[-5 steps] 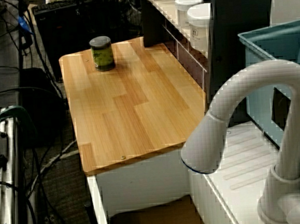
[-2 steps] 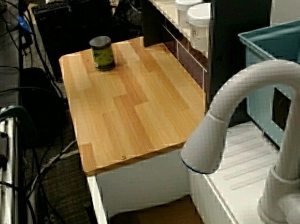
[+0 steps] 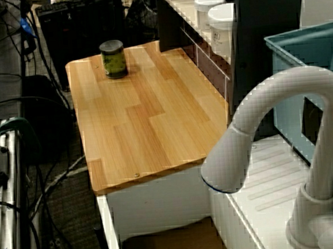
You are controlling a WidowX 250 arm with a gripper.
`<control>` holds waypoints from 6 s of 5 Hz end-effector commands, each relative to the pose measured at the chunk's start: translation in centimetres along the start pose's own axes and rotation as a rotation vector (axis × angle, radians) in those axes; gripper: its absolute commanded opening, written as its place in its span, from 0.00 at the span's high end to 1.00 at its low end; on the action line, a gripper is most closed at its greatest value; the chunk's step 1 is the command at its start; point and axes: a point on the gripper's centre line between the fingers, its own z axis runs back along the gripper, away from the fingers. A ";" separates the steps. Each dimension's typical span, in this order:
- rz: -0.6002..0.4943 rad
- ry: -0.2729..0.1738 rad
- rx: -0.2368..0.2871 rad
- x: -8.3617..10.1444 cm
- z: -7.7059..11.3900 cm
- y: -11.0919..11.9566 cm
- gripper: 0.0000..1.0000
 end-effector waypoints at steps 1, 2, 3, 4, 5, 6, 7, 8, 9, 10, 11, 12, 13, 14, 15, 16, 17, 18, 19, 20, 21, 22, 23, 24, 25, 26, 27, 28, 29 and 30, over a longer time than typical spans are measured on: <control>-0.007 0.054 0.036 -1.1 -0.5 -1.3 0.00; 0.044 0.082 0.052 -1.0 -1.6 -1.6 0.00; 0.162 0.086 0.080 -0.8 -3.0 -2.0 0.00; 0.239 0.088 0.095 -0.4 -3.9 -1.8 0.00; 0.197 0.091 0.077 -0.1 -3.7 -1.3 0.00; 0.212 0.060 0.081 -0.1 -2.8 -0.8 0.00; 0.207 0.043 0.089 0.5 -2.4 -0.5 0.00; 0.210 0.022 0.090 1.3 -2.3 -0.5 0.00; 0.203 0.017 0.073 1.9 -2.7 -0.7 0.00; 0.194 0.018 0.048 3.2 -3.4 -1.2 0.00; 0.187 0.009 0.043 4.6 -3.6 -2.0 0.00; 0.191 -0.002 0.027 6.2 -4.0 -2.5 0.00; 0.211 -0.011 0.020 8.3 -4.6 -3.0 0.00; 0.226 -0.009 0.027 10.2 -5.1 -3.7 0.00; 0.229 -0.006 0.024 12.0 -5.7 -3.9 0.00; 0.232 -0.005 0.025 13.7 -6.0 -3.8 0.00; 0.234 -0.007 0.015 15.3 -6.3 -4.1 0.00; 0.227 -0.004 0.009 16.7 -6.7 -4.9 0.00; 0.216 0.009 0.002 17.8 -7.4 -5.8 0.00; 0.206 0.045 0.004 19.1 -8.7 -7.1 0.00; 0.188 0.048 -0.006 20.0 -9.5 -8.2 0.00; 0.170 0.049 -0.008 20.4 -9.6 -9.2 0.00; 0.170 0.045 0.003 20.3 -9.4 -9.3 0.00; 0.210 0.053 0.015 19.4 -8.6 -8.5 0.00; 0.298 0.055 0.053 18.0 -6.7 -8.2 0.00; 0.395 0.036 0.063 17.0 -5.0 -8.6 0.00; 0.560 0.006 0.099 16.7 -4.1 -9.2 0.00; 0.702 -0.049 0.178 17.1 -3.7 -9.5 0.00; 0.751 -0.092 0.209 18.3 -2.6 -9.3 0.00; 0.767 -0.142 0.211 19.8 -1.3 -8.9 0.00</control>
